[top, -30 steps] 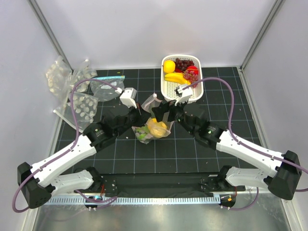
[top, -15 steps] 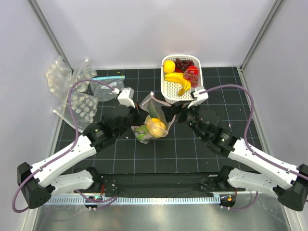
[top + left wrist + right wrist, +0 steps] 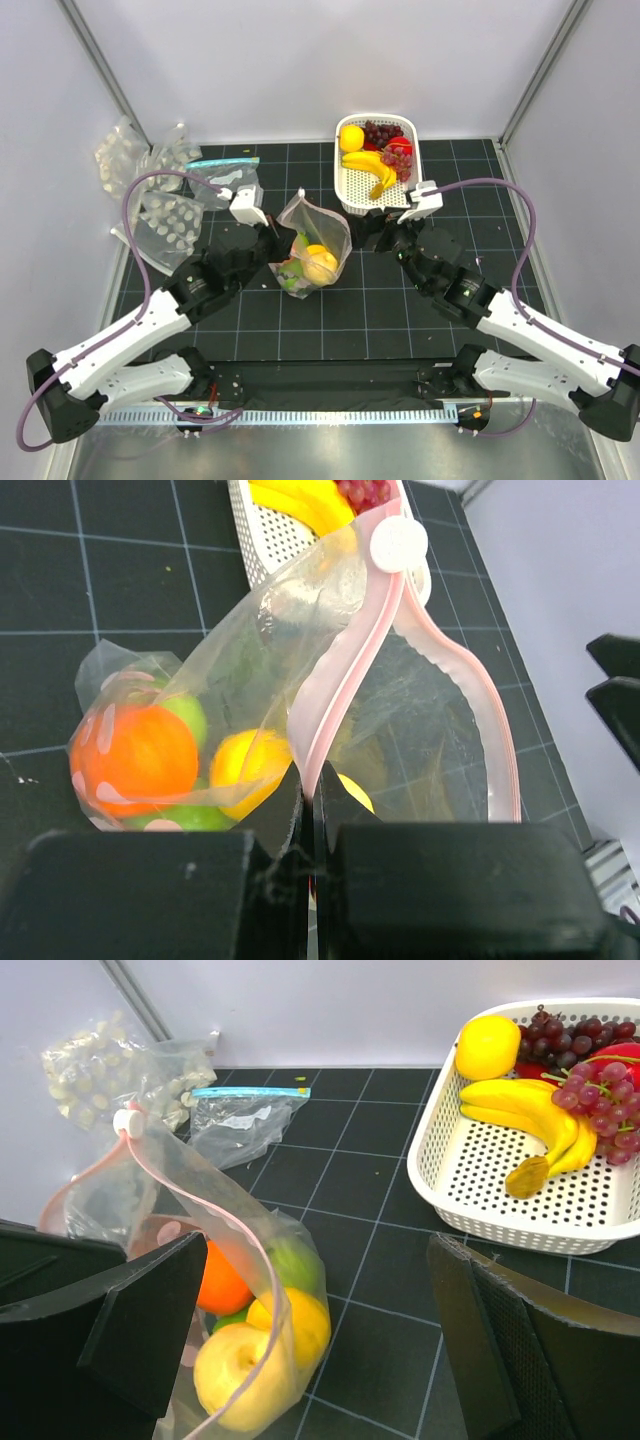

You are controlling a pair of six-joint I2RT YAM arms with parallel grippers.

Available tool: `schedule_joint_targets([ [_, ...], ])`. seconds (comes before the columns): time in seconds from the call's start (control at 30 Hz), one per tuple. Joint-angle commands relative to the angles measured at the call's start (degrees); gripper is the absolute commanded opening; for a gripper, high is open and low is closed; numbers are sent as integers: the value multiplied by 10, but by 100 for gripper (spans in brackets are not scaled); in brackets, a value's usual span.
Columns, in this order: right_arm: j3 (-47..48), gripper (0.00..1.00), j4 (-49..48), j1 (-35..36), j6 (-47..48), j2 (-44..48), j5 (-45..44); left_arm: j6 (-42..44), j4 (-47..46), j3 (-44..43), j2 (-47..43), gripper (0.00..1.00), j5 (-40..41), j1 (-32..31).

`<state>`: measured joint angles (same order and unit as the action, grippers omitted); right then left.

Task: Place the food in the zip-top bag and seal the zipper
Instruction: Adjust the zipper food storage bag at the center of the board.

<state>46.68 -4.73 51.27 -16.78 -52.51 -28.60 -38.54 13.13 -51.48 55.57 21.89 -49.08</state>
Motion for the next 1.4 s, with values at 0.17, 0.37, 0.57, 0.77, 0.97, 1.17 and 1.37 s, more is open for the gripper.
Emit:
schedule_joint_targets([
  [0.17,46,88,25,2,15,-47,76,-1,-15,9,-32,1,52,-1],
  [0.37,93,71,83,2,8,-109,90,0,-15,10,-36,1,54,-1],
  [0.57,140,18,150,2,-4,-154,108,-3,17,0,-39,0,106,-1],
  [0.77,123,1,146,2,-12,-96,51,-20,-19,-1,-3,0,0,-1],
  [0.97,90,1,117,2,-6,30,38,-22,-56,-8,-21,0,-133,-2],
  [1.17,111,1,138,2,-5,0,13,-27,-75,23,-92,1,-120,-2],
  [1.37,161,1,165,2,-6,-109,68,-33,-18,19,-114,0,9,-2],
])
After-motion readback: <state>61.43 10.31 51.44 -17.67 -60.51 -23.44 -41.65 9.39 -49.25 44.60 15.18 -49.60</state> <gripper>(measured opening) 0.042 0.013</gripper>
